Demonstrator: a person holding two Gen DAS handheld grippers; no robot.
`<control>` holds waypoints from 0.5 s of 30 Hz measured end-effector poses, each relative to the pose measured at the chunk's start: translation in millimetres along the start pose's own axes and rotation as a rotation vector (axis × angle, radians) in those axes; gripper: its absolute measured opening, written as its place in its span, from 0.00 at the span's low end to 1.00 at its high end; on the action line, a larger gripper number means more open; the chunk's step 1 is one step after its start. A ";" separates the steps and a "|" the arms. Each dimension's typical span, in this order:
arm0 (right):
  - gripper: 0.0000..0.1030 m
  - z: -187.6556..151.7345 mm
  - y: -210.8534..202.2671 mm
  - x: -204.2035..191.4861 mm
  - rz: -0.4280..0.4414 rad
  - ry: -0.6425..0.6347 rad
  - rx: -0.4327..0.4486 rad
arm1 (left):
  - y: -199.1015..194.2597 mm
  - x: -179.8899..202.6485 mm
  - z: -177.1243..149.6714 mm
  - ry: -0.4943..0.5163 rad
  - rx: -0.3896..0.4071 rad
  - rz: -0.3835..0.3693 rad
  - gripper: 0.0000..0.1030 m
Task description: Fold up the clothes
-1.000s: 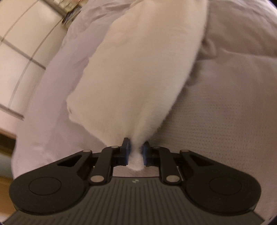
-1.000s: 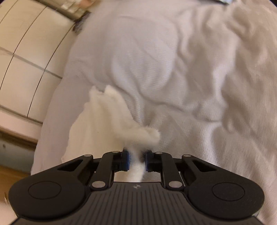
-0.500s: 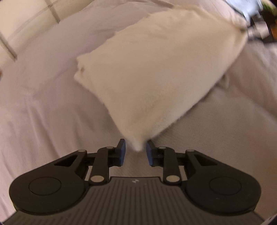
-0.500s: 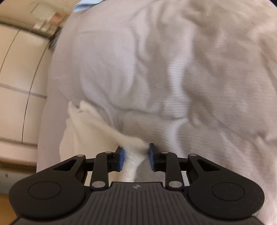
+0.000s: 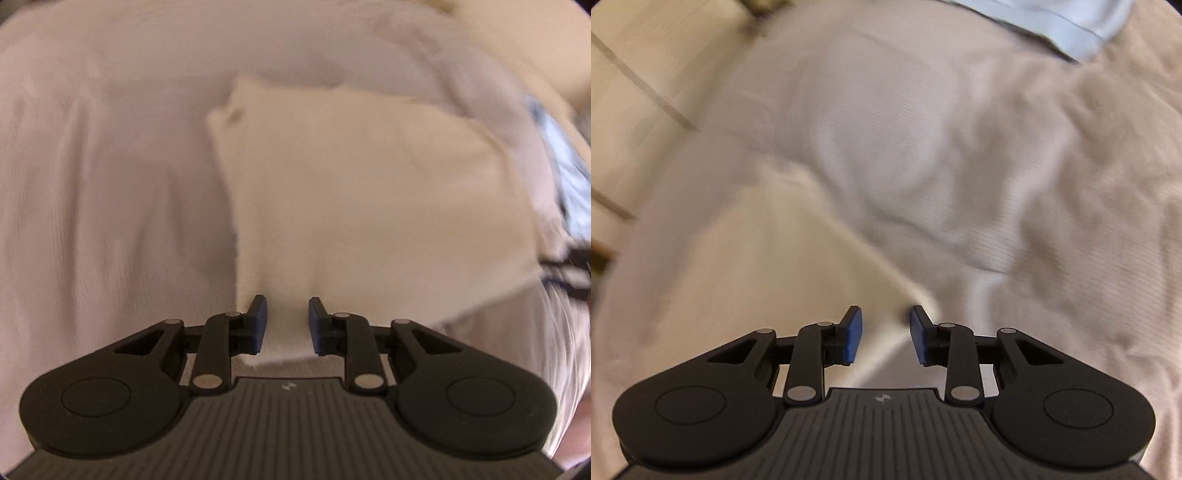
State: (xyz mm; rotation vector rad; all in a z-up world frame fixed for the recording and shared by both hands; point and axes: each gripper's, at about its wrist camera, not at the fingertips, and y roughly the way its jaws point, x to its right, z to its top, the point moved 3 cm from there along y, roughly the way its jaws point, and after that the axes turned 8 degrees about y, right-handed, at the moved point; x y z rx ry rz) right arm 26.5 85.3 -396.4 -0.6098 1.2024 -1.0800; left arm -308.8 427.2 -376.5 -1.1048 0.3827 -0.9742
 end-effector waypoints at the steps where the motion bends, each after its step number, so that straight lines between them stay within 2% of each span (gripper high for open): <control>1: 0.34 2.5 -0.8 5.2 0.012 0.038 -0.006 | -0.9 1.3 4.6 -0.027 -0.003 0.011 0.17; 3: 0.34 7.2 -4.0 13.9 0.037 0.105 -0.015 | -7.3 8.5 10.9 -0.043 -0.024 0.048 0.18; 5: 0.35 9.3 -19.5 9.7 0.062 0.089 -0.002 | -14.0 17.5 16.4 -0.050 -0.058 0.090 0.23; 9: 0.46 6.9 -44.3 -2.9 0.126 0.073 -0.031 | -23.8 42.0 25.9 -0.022 -0.125 0.155 0.29; 15: 0.51 -14.6 -59.1 -27.5 0.084 -0.047 -0.103 | -34.9 71.6 24.9 0.030 -0.159 0.223 0.34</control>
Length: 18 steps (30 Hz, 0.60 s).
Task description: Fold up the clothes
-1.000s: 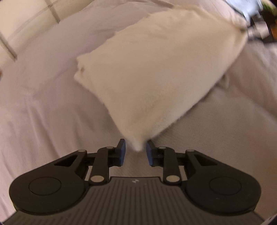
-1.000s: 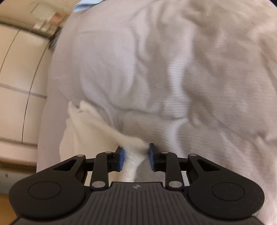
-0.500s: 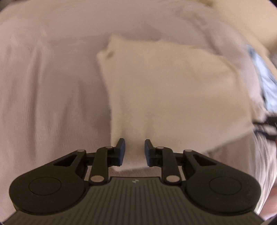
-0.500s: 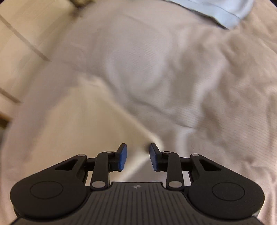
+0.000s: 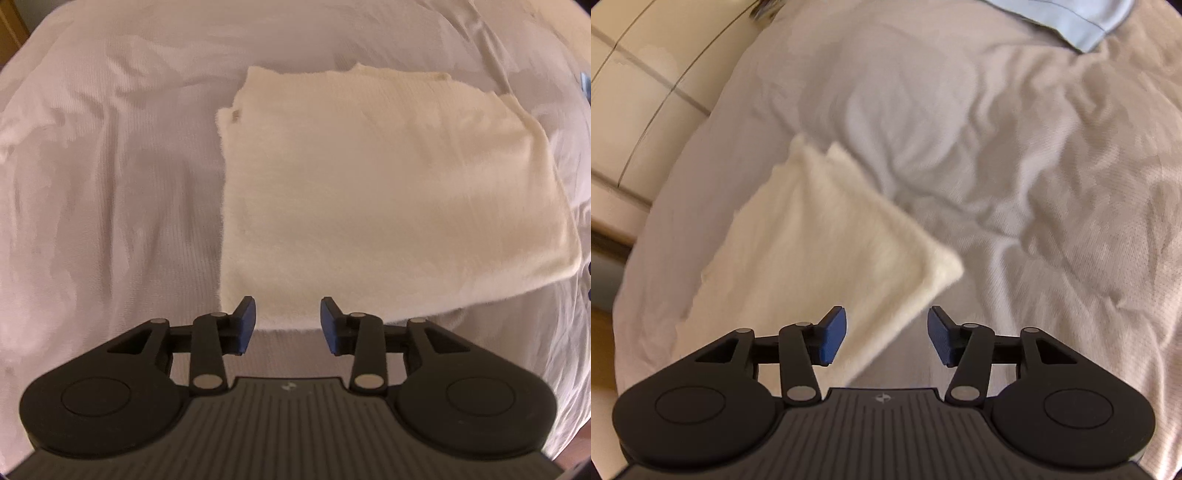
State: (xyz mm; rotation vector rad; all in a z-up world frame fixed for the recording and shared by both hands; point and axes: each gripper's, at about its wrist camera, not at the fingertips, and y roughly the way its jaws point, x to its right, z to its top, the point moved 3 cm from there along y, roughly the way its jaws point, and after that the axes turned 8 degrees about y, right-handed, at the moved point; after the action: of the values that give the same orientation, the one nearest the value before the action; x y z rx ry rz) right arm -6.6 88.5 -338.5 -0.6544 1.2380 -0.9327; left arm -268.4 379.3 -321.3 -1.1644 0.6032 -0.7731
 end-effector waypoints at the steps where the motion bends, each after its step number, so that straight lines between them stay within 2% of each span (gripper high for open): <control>1: 0.52 -2.9 -1.4 -1.3 -0.007 -0.015 -0.005 | -2.6 3.0 -1.4 0.006 0.000 0.004 0.34; 3: 0.57 -8.9 -4.3 -3.6 -0.022 -0.043 -0.015 | -7.7 9.0 -4.1 0.019 0.001 0.013 0.34; 9: 0.59 -24.2 -18.9 6.8 -0.055 -0.061 -0.029 | -14.8 16.2 -14.4 0.034 0.006 0.014 0.37; 13: 0.60 -30.4 -22.0 17.5 -0.039 -0.029 -0.047 | -10.5 14.2 -26.6 0.037 0.018 -0.010 0.37; 16: 0.60 -34.2 -19.3 27.8 0.025 0.039 -0.067 | -2.8 6.6 -40.3 0.009 0.042 -0.080 0.41; 18: 0.60 -35.6 -14.5 37.9 0.091 0.119 -0.084 | 5.8 -5.1 -49.9 -0.093 0.053 -0.175 0.43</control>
State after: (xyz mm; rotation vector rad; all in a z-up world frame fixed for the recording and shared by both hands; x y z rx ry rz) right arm -42.4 50.8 -353.1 -0.6102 1.4074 -0.8581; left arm -308.4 355.9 -341.4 -1.2086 0.4050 -0.8725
